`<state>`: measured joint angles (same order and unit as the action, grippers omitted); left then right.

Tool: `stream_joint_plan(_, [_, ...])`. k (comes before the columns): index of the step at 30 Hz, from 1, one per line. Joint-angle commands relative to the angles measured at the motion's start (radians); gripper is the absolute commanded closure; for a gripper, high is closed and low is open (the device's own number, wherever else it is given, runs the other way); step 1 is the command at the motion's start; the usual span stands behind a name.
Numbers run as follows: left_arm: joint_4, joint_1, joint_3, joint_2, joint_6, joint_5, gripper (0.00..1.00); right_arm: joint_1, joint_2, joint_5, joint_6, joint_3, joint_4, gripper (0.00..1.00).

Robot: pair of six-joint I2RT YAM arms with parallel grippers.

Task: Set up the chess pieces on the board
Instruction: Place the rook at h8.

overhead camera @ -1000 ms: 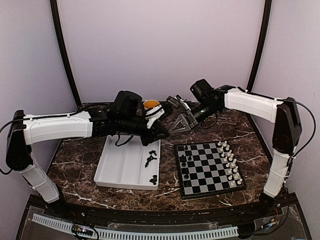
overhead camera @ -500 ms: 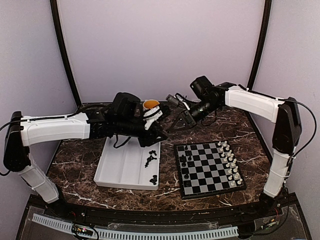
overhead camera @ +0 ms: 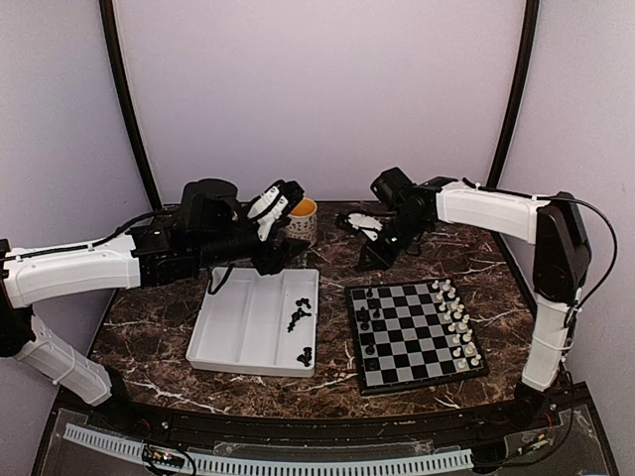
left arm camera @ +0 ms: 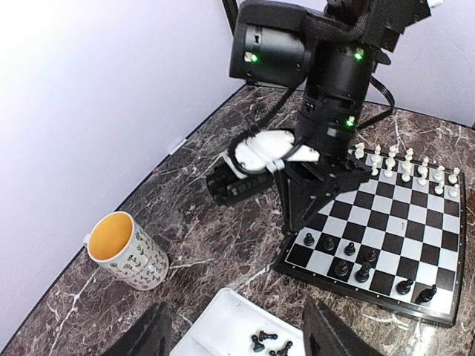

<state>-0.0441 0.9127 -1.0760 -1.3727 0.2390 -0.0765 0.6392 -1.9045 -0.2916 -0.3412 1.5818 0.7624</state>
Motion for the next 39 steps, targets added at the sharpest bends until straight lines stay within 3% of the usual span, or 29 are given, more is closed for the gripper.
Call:
stream_joint_plan(1, [-0.036, 0.003, 0.010, 0.009, -0.017, -0.057, 0.38, 0.050, -0.026, 0.157, -0.047, -0.040, -0.028, 0.91])
stream_joint_plan(18, [-0.030, 0.003, 0.009, 0.004, -0.022, -0.071, 0.36, 0.086, -0.140, 0.198, -0.046, -0.026, -0.028, 0.90])
stream_joint_plan(30, [-0.019, 0.003, 0.003, -0.009, -0.017, -0.068, 0.36, 0.089, -0.171, 0.202, -0.041, -0.007, -0.024, 0.82])
stream_joint_plan(39, [-0.016, 0.003, 0.002, -0.017, -0.017, -0.069, 0.36, 0.096, -0.139, 0.196, -0.023, 0.025, 0.003, 0.63])
